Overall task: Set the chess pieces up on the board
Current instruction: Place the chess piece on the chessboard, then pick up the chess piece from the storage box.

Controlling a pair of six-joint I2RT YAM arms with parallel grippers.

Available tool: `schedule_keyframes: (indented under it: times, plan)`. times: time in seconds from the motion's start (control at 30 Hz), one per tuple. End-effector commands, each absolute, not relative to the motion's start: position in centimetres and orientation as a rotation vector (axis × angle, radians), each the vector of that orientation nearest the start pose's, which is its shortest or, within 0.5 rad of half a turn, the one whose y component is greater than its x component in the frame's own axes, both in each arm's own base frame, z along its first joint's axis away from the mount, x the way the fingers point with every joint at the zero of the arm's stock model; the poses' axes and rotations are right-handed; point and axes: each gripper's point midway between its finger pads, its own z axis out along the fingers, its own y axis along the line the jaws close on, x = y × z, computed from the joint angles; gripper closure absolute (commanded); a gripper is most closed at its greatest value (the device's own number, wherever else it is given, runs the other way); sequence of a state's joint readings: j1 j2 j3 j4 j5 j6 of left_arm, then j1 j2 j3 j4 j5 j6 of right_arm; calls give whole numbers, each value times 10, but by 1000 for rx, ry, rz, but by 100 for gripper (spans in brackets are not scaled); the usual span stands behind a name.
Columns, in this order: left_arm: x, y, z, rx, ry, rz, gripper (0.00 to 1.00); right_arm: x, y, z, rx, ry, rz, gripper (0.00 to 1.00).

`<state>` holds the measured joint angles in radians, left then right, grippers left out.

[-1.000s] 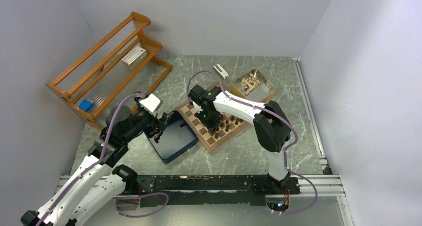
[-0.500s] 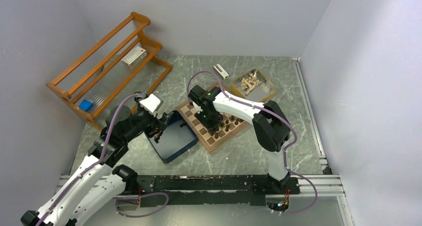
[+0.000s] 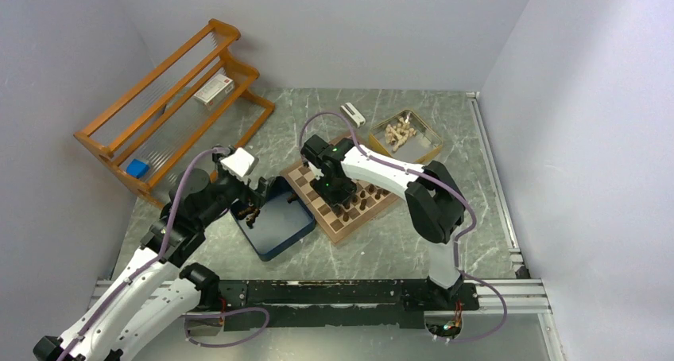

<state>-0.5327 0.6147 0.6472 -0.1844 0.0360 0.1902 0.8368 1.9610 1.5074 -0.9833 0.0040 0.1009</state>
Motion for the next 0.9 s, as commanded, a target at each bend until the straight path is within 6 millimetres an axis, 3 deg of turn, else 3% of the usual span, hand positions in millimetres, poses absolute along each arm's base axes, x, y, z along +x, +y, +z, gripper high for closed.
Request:
schedule_keyframes:
  times: [0.0,0.17,0.3,0.47,0.57,0.63,0.67,0.7,0.73,0.87]
  plan:
    - [261,-131,262,450,1635,-260,2,255,281,89,-1008,2700,151,58]
    - [269,-118,249,232,1761,-255,3,272,280,121,-884,2606,167,57]
    - [265,-142,243,297,1832,-377,4,284,276,150,-754,2497,225,54]
    - [268,-164,212,377,2012,-430,3,289,265,191,-595,2335,302,49]
    - [266,-173,188,418,2100,-459,19,292,255,216,-484,2218,332,45]
    - [264,-176,172,427,2155,-469,29,287,248,232,-437,2149,376,37]
    - [264,-177,165,424,2180,-473,32,285,247,234,-432,2135,390,27]
    - [264,-178,158,421,2203,-473,34,281,244,243,-421,2103,410,7]
    - [264,-178,150,407,2231,-470,35,280,241,248,-411,2083,418,1]
    - [265,-179,128,358,2273,-476,38,275,226,263,-376,2005,414,0]
